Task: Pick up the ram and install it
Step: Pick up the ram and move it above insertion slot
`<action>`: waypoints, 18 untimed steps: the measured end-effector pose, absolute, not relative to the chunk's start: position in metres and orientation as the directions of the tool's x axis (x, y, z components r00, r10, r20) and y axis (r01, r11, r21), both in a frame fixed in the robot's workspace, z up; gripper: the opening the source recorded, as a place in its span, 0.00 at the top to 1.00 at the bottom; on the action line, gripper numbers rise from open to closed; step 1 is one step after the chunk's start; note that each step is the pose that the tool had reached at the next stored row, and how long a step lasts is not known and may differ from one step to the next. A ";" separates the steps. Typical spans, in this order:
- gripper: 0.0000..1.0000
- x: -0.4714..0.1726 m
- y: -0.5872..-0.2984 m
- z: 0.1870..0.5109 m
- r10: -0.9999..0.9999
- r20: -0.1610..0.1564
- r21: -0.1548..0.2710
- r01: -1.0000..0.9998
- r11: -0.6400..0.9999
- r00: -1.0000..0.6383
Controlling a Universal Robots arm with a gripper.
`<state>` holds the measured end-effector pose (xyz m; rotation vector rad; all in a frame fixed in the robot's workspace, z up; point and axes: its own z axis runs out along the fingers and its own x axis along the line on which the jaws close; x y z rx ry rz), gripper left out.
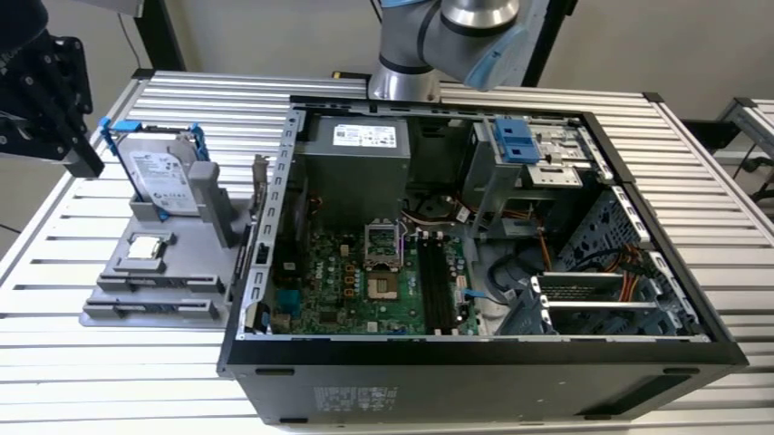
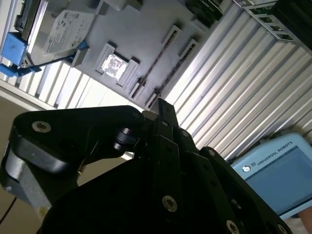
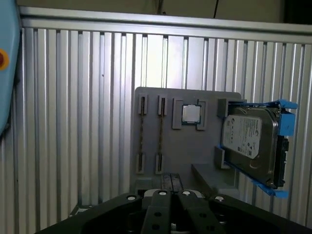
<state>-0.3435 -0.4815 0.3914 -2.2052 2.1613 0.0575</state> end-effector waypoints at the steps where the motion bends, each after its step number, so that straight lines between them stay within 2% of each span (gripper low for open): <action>1: 1.00 -0.343 -0.482 0.391 -0.998 -0.064 -0.012 -1.000 -0.021 0.021; 4: 1.00 -0.343 -0.482 0.391 -0.998 -0.064 -0.012 -1.000 -0.024 0.024; 5: 0.00 -0.343 -0.482 0.391 -0.998 -0.064 -0.012 -1.000 -0.025 0.025; 18: 0.00 -0.343 -0.482 0.391 -0.997 -0.064 -0.012 -0.999 -0.037 0.038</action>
